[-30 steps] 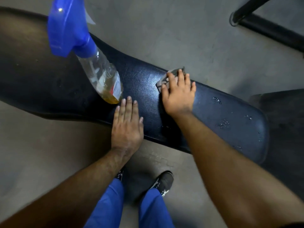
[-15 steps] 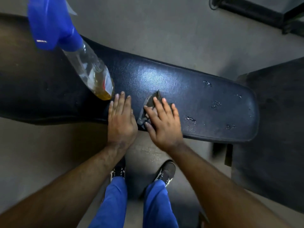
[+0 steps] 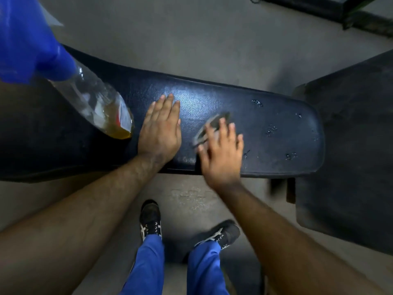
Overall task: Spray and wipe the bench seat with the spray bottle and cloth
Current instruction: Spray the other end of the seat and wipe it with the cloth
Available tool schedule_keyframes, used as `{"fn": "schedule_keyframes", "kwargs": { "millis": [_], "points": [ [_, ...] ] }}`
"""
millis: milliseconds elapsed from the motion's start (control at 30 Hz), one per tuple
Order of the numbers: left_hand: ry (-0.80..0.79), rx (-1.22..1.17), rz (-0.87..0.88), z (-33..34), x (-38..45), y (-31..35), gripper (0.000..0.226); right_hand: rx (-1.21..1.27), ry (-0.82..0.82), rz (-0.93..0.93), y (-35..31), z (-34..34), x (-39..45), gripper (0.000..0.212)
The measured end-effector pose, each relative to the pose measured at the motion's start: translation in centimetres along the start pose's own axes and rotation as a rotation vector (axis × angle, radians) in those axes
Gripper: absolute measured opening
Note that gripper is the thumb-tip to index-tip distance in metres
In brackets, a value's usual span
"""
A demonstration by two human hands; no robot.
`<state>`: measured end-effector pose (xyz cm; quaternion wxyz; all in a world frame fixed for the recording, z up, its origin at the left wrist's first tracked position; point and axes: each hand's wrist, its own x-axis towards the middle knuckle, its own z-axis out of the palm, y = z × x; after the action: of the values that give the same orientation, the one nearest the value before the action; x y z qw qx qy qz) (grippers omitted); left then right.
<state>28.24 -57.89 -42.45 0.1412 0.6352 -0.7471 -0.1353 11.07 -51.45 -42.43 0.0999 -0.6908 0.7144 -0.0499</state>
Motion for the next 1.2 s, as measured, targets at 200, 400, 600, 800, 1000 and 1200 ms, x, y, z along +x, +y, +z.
{"fn": "schedule_keyframes", "kwargs": {
  "millis": [200, 400, 600, 800, 1000, 1200],
  "points": [
    [-0.004, 0.062, 0.002, 0.4, -0.1, 0.4, 0.05, 0.009, -0.031, -0.166, 4.7, -1.4, 4.2, 0.06],
    [-0.047, 0.103, -0.004, -0.1, 0.0, 0.7, 0.052, 0.058, -0.162, -0.226, 1.3, -1.7, 4.1, 0.061],
    [-0.071, 0.17, -0.012, 0.0, 0.1, 0.8, 0.055, 0.04, -0.086, 0.246, 1.7, -1.7, 11.7, 0.068],
    [-0.073, 0.211, -0.003, 0.3, 0.4, 0.7, 0.055, -0.027, -0.08, -0.097, 4.9, -2.0, 12.7, 0.064],
    [-0.097, 0.226, -0.022, 0.0, 0.4, 1.3, 0.056, 0.013, -0.12, -0.209, 2.3, -1.7, 6.6, 0.065],
    [-0.026, 0.148, -0.059, 0.5, 0.6, 3.0, 0.054, 0.01, -0.019, 0.264, 5.8, -2.0, 10.1, 0.071]
  ]
}}
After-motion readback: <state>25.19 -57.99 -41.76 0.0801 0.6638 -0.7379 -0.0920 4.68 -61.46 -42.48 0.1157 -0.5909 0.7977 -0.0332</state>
